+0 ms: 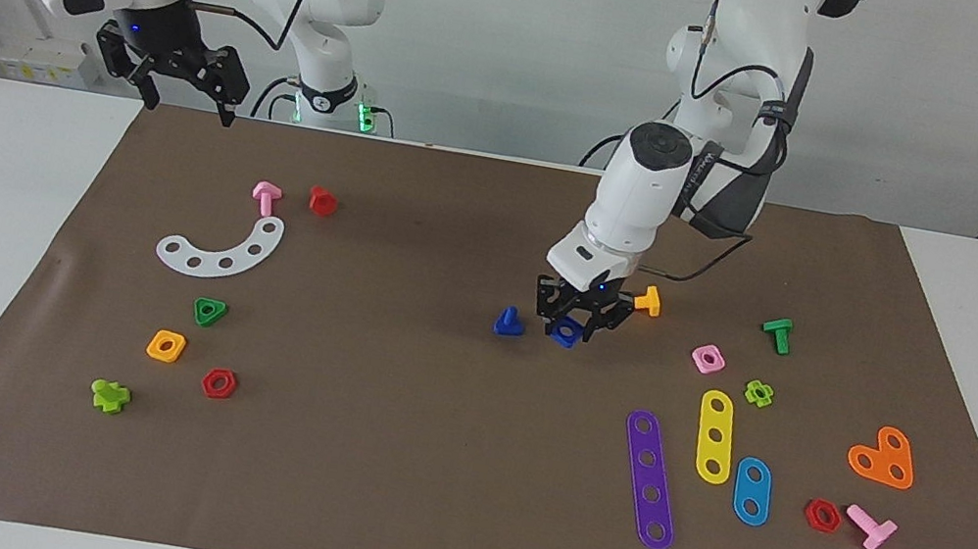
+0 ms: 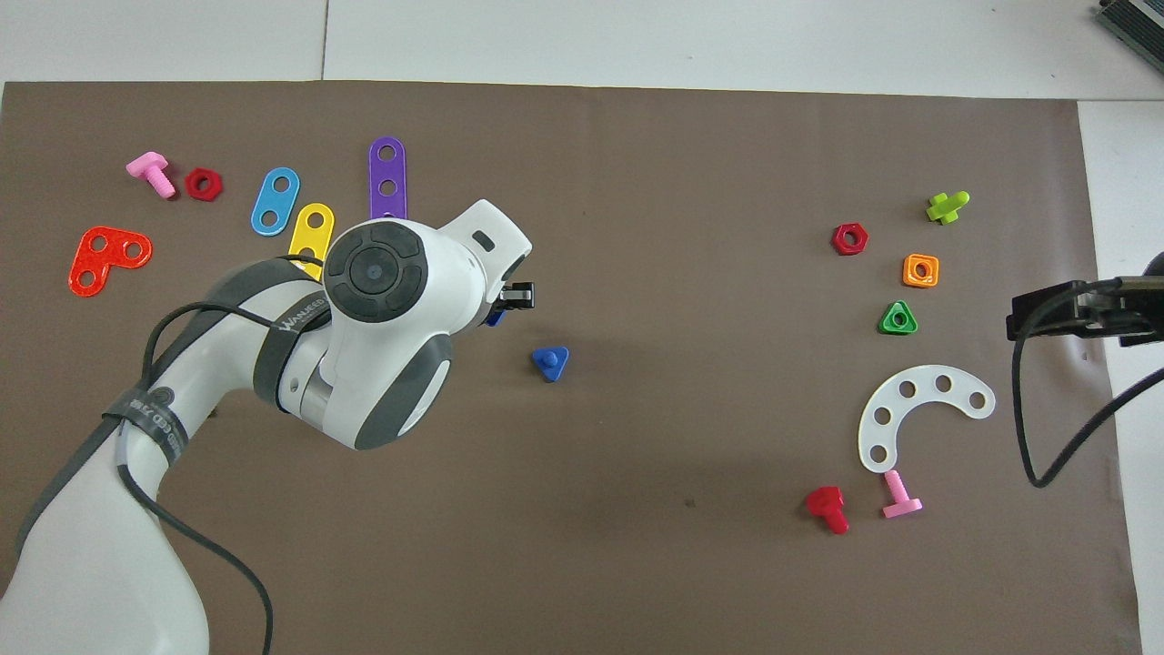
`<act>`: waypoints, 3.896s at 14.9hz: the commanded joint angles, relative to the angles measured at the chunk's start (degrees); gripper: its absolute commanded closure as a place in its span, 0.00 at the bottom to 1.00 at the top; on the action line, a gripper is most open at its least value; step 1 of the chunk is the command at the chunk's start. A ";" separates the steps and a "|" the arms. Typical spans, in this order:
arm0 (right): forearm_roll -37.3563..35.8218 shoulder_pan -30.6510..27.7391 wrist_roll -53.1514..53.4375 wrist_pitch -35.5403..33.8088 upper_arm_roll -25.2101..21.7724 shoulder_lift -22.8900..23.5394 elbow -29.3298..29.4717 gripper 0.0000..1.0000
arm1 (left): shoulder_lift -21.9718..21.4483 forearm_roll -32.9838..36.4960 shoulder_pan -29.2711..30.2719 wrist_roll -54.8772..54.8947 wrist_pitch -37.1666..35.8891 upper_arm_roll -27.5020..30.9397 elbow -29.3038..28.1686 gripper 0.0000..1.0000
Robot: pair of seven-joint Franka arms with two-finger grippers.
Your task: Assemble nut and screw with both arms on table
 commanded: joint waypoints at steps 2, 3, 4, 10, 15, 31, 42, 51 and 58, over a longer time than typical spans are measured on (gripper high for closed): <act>1.10 -0.81 0.66 0.75 0.22 -0.69 -1.15 0.00 | 2.79 1.36 -1.60 -2.88 1.40 -1.88 1.76 0.50; 1.27 -0.81 0.66 0.84 0.31 -0.69 -1.15 0.00 | 2.88 1.36 -2.13 -3.41 1.49 -2.06 1.76 0.50; 2.66 -0.90 1.01 0.75 0.23 -0.69 -1.15 0.00 | 3.06 1.36 -2.57 -3.41 1.49 -2.06 1.59 0.50; 4.52 -0.98 2.60 0.31 -0.21 -0.69 -1.15 0.00 | 2.88 1.45 -3.80 -3.32 4.13 -2.15 -1.67 0.49; 4.52 -1.07 2.42 0.49 -0.21 -0.69 -1.15 0.00 | 2.44 2.06 -4.07 -2.97 4.04 -2.24 -3.34 0.46; 4.52 -1.16 2.33 0.57 -0.30 -0.69 -1.15 0.00 | 2.00 4.08 -4.77 -2.71 6.59 -2.15 -6.06 0.02; 3.39 -0.98 1.46 0.92 -0.39 -0.69 -1.33 0.00 | -6.25 3.91 -0.91 1.32 -4.48 -1.89 -5.80 0.00; 1.71 -0.72 -0.57 1.54 -0.30 -0.69 -1.33 0.00 | -12.76 1.72 1.38 16.34 -12.31 7.51 -5.80 0.00; 1.71 -0.72 -0.57 1.45 -0.30 -0.69 -1.33 0.00 | -21.37 -5.06 2.17 32.18 -21.52 19.46 -4.92 0.00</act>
